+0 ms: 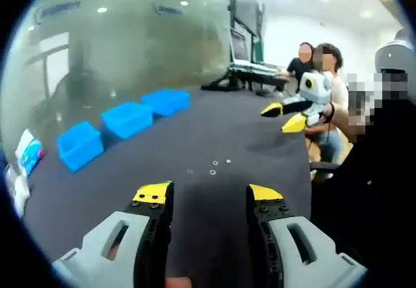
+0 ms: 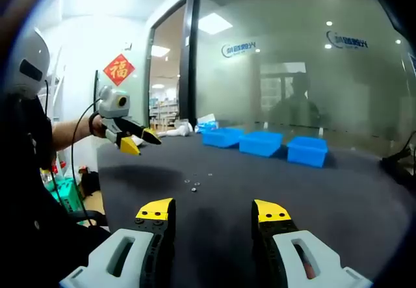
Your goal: Sort the screws, nuts, and washers into the corresponding bins
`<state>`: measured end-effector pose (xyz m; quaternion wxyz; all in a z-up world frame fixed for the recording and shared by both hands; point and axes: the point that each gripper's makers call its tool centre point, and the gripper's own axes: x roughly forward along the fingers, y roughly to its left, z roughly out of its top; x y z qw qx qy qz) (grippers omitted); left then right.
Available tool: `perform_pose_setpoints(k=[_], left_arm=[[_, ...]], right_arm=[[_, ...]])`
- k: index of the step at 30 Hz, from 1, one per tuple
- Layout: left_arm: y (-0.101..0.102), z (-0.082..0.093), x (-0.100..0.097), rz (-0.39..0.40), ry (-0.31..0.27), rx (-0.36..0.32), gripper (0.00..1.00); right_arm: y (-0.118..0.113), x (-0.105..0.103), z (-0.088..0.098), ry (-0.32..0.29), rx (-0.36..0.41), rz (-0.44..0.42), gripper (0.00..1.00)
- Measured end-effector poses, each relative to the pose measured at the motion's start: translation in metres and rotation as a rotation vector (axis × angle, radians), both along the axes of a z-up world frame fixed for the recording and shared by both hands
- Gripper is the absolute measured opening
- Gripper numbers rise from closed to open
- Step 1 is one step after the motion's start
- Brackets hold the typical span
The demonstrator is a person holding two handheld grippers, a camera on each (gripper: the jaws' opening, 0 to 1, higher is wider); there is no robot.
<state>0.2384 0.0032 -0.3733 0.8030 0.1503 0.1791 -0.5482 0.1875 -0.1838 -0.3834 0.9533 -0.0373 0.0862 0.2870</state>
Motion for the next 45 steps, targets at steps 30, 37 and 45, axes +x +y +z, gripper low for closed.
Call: perform_pose_setpoints(k=[30,37,45], left_arm=[[-0.098,-0.042,0.006,-0.268,0.074,0.342,0.33],[-0.102,-0.052,0.008,-0.279,0.105,0.383,0.23],[-0.104,-0.059,0.005,-0.305,0.117,0.413,0.18]], right_arm=[[-0.001,-0.003,-0.004,0.006,0.020,0.001,0.43],[-0.003,-0.004,-0.006,0.010,0.026,-0.004,0.43],[-0.006,-0.003,-0.008,0.013,0.031,-0.008,0.43]])
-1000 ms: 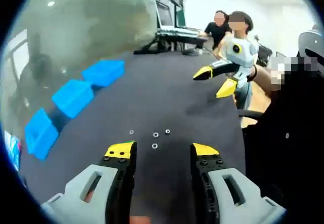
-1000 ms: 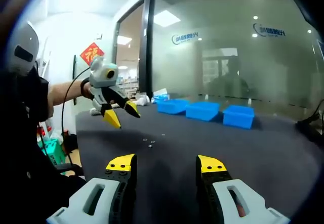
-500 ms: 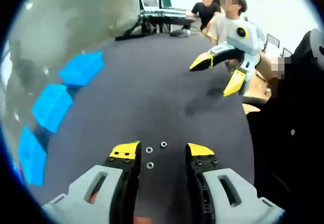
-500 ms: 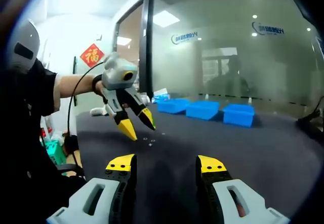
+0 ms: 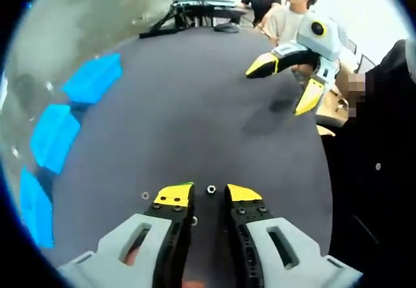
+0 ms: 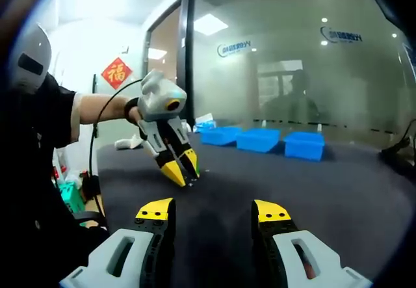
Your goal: Sort the screws, nuts, and washers into the corresponding bins
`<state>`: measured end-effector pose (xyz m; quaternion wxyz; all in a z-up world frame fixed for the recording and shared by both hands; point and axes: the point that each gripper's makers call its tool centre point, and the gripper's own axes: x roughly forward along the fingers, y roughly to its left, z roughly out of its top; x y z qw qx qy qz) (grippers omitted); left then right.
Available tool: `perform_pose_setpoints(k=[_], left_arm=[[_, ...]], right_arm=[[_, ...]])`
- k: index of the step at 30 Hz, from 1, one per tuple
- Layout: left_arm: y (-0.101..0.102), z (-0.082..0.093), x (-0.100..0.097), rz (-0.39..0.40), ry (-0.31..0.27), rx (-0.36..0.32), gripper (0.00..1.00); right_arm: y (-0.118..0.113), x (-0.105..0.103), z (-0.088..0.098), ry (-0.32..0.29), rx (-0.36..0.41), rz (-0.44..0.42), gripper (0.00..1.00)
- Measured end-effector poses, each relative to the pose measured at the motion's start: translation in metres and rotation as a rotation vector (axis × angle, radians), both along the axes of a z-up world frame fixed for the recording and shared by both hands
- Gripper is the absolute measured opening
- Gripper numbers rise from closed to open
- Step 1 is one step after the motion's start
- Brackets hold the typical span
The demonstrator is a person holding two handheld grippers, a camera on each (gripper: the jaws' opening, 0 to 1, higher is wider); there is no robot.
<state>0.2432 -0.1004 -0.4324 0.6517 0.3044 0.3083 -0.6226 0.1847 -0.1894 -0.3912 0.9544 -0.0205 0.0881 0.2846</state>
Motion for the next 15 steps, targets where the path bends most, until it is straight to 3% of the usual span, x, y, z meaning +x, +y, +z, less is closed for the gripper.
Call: perform_pose_setpoints(k=[15], left_arm=[[-0.0003,-0.0067,-0.0007,0.008,0.036,0.008,0.11]], right_arm=[[-0.0038,-0.0011,0.0001,0.001,0.001,-0.009,0.43]])
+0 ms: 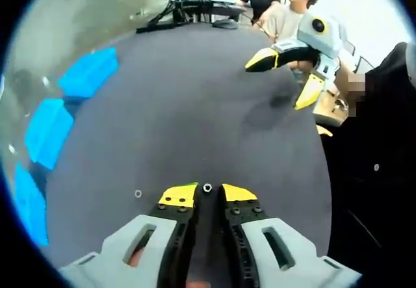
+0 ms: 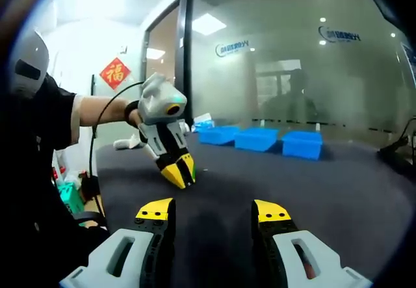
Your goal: Sort the screws, nuts, and washers into the corresponding bins
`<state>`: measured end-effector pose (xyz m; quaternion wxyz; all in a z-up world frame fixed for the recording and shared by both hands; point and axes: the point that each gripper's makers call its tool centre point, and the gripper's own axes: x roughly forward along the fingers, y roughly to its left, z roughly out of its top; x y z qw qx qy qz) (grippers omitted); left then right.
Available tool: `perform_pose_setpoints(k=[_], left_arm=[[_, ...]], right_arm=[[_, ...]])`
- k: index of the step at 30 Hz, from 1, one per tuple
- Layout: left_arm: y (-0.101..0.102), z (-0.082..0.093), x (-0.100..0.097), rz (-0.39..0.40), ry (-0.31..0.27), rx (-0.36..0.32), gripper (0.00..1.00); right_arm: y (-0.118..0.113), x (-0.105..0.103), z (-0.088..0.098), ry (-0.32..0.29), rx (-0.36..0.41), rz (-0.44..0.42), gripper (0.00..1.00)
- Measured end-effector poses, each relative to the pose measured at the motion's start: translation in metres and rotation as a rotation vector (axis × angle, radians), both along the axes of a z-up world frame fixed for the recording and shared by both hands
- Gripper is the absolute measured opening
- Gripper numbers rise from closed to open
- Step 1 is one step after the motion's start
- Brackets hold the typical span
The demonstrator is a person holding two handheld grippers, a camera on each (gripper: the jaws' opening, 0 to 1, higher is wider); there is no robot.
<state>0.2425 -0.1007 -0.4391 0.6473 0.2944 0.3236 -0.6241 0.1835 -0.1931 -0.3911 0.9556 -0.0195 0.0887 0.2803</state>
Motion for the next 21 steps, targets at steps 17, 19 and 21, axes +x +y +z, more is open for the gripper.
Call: perform_pose_setpoints(k=[17,19,21], left_arm=[[0.0009,0.0015,-0.0002,0.056,0.038,-0.057,0.05],[-0.0011,0.0045,-0.0013,0.077,0.054,-0.097,0.05],[-0.0004,0.0078,-0.0025,0.094,0.060,-0.130,0.05]], right_arm=[[0.0019,0.0006,0.0009,-0.002,0.000,0.006,0.43],[0.0022,0.0009,0.0013,-0.002,-0.003,0.006,0.43],[0.0022,0.0012,0.0022,-0.003,-0.003,0.005,0.43]])
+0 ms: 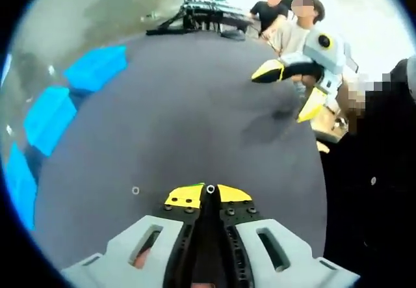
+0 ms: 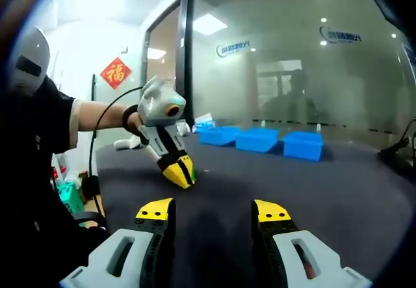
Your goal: Sort the screws, nuts, and washers into the corresponding bins
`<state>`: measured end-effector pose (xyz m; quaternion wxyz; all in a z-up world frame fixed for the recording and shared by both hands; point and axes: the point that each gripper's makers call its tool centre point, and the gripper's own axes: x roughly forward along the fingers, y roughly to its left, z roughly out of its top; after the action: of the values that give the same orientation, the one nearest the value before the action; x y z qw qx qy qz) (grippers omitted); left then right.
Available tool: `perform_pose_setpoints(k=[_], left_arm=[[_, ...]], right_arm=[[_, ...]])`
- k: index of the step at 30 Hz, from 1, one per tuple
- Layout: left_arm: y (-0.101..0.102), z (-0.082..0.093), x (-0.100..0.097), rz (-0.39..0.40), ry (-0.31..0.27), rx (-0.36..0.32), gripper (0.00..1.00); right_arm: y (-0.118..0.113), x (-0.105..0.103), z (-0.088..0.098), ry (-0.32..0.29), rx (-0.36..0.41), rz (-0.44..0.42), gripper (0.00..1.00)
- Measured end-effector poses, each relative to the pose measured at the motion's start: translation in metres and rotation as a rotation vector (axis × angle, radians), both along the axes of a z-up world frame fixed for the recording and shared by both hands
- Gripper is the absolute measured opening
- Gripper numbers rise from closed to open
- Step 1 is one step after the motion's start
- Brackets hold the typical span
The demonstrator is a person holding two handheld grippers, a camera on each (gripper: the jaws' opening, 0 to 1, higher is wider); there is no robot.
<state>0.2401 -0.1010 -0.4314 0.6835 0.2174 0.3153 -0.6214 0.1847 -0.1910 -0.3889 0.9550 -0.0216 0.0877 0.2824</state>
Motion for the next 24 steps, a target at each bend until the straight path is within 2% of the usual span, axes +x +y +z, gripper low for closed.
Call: perform_pose_setpoints(k=[4,6,9,16,18,24], left_arm=[[0.001,0.011,-0.001,0.049,-0.009,-0.091,0.05],[0.006,0.017,0.003,0.081,-0.067,-0.121,0.05],[0.013,0.028,0.003,0.123,-0.076,-0.179,0.05],[0.031,0.067,0.011,0.242,-0.170,-0.343,0.05],[0.035,0.078,0.006,0.272,-0.169,-0.407,0.05],[0.051,0.096,-0.012,0.334,-0.213,-0.518,0.05]], right_arm=[[0.000,0.001,0.001,-0.001,-0.004,-0.004,0.43],[0.000,0.001,0.002,-0.002,-0.006,-0.005,0.43],[0.001,0.001,0.003,0.000,-0.008,-0.008,0.43],[0.004,0.000,0.005,-0.005,-0.015,-0.009,0.43],[0.006,0.002,0.007,-0.010,-0.014,-0.008,0.43],[0.007,0.003,0.016,-0.032,-0.006,-0.015,0.43]])
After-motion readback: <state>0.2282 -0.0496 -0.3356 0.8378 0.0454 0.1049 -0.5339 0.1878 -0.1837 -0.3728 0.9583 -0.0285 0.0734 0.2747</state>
